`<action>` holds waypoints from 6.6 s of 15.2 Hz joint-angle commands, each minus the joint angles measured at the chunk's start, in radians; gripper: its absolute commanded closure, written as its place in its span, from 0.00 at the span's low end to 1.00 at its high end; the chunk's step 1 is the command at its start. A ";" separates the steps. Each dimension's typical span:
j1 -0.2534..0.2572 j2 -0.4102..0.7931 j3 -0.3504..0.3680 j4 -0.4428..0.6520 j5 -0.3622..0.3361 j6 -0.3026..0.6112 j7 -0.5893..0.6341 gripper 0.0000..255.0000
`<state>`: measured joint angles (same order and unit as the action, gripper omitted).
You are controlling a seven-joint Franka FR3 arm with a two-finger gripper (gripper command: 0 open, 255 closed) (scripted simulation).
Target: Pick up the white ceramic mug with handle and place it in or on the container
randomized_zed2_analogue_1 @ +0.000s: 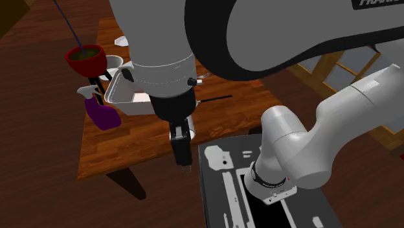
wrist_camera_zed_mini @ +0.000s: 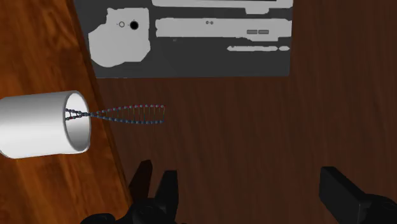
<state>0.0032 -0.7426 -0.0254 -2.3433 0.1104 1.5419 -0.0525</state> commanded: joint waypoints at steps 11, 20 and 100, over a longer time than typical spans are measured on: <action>-0.150 0.122 0.225 -0.220 -0.189 0.343 0.404 0.00; -0.372 0.377 0.405 -0.276 -0.492 0.541 0.886 0.00; -0.563 0.449 0.308 0.094 -0.690 0.292 0.772 1.00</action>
<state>-0.5475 -0.3222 0.2917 -2.2698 -0.5628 1.8184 0.7270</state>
